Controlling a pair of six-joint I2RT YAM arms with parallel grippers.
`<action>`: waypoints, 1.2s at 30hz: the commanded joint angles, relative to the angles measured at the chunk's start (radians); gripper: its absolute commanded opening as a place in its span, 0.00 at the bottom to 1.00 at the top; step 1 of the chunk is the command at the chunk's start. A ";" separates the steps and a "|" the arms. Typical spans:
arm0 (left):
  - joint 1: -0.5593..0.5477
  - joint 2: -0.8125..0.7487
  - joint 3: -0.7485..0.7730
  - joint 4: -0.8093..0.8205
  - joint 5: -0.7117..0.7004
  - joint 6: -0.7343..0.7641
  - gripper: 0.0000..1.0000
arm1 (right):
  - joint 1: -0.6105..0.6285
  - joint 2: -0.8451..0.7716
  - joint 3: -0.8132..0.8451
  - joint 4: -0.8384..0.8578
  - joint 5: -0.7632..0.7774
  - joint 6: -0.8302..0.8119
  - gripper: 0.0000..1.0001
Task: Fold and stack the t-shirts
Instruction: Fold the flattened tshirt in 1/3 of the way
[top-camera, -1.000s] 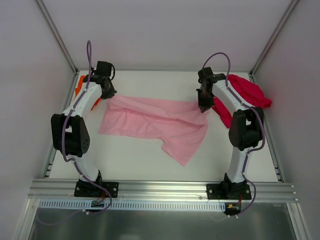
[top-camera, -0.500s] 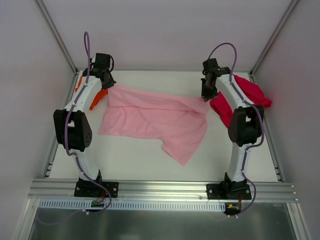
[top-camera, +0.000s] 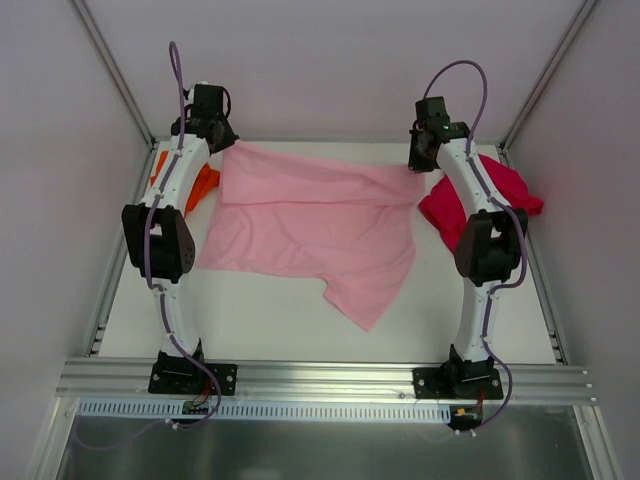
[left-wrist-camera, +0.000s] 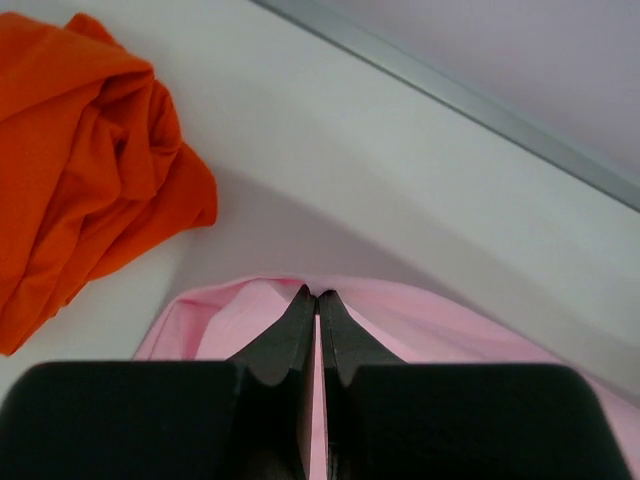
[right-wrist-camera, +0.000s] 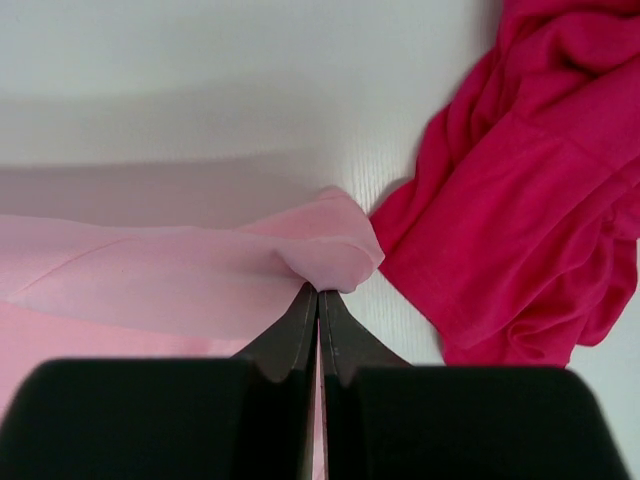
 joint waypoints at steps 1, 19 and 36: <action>0.014 0.014 0.073 0.055 0.033 -0.015 0.00 | -0.021 -0.020 0.060 0.082 0.045 -0.018 0.01; 0.015 -0.065 -0.192 0.124 0.119 -0.011 0.00 | 0.034 -0.129 -0.156 0.006 -0.150 -0.008 0.01; 0.015 -0.261 -0.387 0.038 0.034 0.004 0.00 | 0.128 -0.148 -0.179 -0.143 -0.127 -0.015 0.01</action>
